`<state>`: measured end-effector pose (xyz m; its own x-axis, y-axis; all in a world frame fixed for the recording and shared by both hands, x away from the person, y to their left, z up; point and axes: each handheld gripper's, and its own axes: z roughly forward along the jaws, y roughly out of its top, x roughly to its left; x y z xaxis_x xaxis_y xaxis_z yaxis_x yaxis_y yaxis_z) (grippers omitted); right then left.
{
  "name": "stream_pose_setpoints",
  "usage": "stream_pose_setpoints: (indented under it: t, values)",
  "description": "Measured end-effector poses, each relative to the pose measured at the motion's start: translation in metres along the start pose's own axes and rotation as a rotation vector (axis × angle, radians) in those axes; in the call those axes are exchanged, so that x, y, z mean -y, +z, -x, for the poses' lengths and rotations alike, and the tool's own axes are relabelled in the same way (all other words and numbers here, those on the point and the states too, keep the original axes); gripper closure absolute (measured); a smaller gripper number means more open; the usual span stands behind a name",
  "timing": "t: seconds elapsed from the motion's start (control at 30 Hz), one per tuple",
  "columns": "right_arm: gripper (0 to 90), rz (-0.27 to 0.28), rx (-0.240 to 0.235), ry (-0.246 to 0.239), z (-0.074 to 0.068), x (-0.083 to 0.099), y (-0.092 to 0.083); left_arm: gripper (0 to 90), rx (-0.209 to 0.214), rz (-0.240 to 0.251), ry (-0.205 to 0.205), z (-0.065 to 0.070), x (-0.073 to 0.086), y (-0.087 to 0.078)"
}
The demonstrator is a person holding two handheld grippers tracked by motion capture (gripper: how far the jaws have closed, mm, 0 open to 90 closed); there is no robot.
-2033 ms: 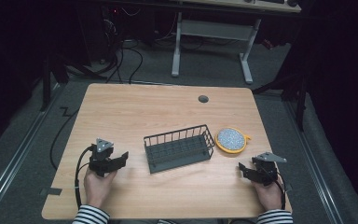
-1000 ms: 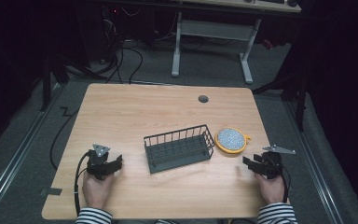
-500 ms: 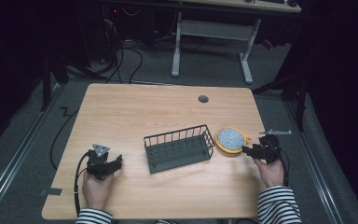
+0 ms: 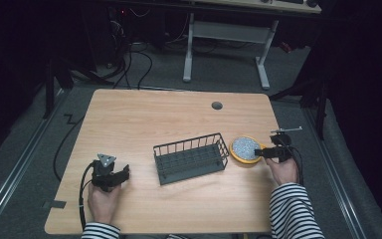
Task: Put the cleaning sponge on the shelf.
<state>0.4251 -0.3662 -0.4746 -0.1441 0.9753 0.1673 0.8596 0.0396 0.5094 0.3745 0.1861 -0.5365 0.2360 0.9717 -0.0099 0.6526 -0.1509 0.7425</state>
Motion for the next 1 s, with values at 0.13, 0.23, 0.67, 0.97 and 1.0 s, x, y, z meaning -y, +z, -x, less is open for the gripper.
stream_pose_setpoints:
  t: [0.13,0.23,0.67,0.97,1.0]
  values:
    - [41.9,-0.021,-0.015,0.024,0.001,-0.006,0.008,31.5,-0.002,0.000,-0.002,0.000,0.000,0.000]
    - [41.7,-0.017,-0.011,0.022,0.000,-0.008,0.010,31.5,-0.003,0.000,-0.003,0.000,0.000,0.000]
    - [57.3,-0.060,-0.043,0.047,0.003,-0.013,0.027,31.5,-0.002,0.000,-0.003,0.000,0.000,0.000]
    - [80.2,-0.052,-0.047,0.006,0.002,-0.014,0.025,30.8,0.005,0.001,0.005,0.001,0.000,0.000]
    - [81.0,-0.051,-0.048,0.002,0.002,-0.014,0.025,30.8,0.006,0.001,0.005,0.001,0.000,0.000]
